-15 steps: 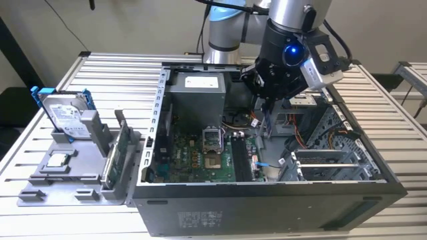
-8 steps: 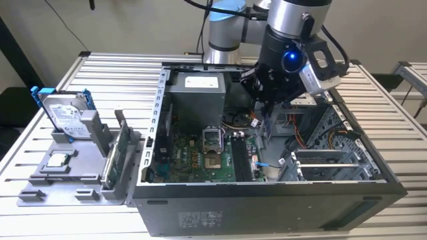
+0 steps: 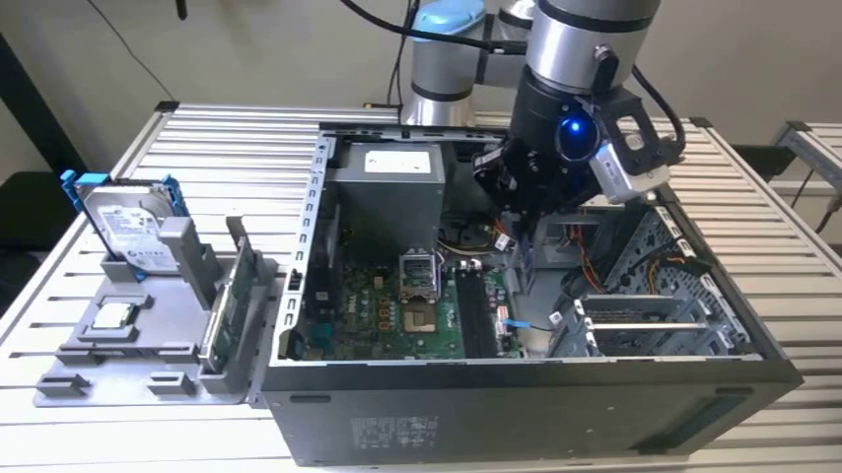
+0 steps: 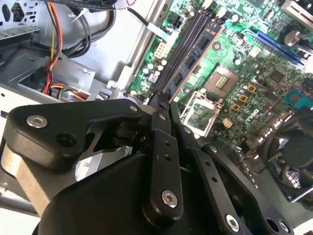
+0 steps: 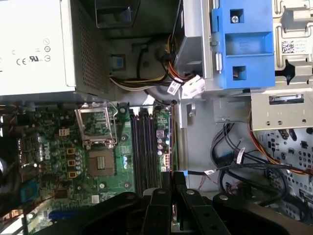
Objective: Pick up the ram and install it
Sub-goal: 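Insert the ram into the slot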
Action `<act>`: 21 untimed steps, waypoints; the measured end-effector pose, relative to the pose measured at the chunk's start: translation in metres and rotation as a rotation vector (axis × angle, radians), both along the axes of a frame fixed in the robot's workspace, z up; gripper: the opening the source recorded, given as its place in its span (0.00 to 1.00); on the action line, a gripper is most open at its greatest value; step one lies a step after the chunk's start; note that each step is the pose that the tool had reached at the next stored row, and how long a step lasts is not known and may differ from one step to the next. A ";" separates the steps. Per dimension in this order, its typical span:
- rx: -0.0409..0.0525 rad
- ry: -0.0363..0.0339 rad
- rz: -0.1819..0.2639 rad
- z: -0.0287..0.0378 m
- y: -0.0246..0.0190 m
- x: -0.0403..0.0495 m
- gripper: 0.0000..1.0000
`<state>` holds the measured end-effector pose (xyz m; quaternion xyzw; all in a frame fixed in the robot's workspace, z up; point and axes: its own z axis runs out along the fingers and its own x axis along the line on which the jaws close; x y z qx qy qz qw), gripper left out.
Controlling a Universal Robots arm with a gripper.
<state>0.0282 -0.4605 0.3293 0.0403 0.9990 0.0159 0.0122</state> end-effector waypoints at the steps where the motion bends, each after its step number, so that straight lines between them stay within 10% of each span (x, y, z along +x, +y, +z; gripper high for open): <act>1: -0.0001 0.0000 0.001 -0.0013 -0.0006 -0.0001 0.14; 21: -0.0001 -0.0002 0.017 -0.0307 -0.0012 -0.0039 0.14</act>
